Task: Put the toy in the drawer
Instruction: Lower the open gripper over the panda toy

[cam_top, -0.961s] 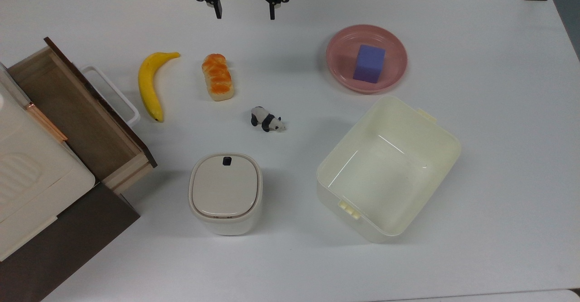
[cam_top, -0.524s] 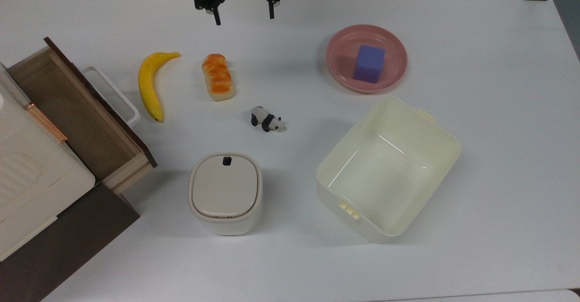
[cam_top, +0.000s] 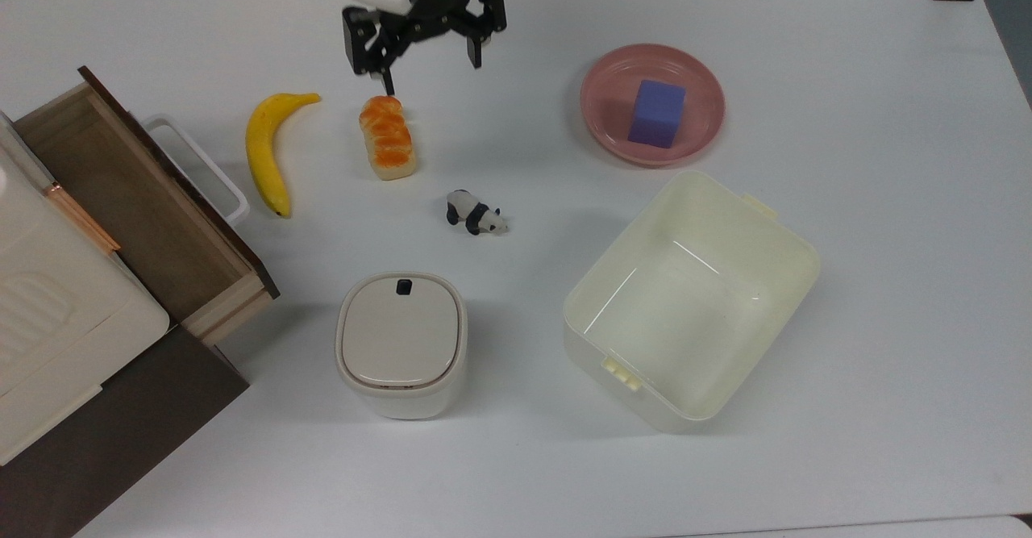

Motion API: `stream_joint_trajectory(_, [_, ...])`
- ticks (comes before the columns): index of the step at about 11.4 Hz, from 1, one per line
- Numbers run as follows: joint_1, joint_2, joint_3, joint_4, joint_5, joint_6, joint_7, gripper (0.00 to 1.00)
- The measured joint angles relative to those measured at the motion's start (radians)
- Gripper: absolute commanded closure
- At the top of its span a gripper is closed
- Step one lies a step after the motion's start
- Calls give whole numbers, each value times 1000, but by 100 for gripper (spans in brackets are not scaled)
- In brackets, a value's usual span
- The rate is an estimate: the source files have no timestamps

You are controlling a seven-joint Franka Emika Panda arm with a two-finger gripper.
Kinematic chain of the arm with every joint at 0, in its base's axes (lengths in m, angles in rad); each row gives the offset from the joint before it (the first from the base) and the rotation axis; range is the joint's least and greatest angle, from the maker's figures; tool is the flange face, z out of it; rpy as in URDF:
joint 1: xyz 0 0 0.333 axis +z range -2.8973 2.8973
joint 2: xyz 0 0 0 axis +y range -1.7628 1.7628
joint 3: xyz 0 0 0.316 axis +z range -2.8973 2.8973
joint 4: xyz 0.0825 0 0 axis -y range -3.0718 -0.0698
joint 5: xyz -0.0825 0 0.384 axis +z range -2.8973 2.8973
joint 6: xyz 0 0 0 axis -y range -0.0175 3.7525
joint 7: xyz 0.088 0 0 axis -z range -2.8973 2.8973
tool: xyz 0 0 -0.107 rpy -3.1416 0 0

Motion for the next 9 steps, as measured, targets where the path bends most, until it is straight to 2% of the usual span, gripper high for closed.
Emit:
stream_joint_trajectory(4, [32,90,1,-38,-11,94,-116,0])
stream_joint_trajectory(6, [65,169,1,-47,-41,154,-117,0])
stream_joint_trajectory(9, [73,273,1,-47,-86,237,-117,3])
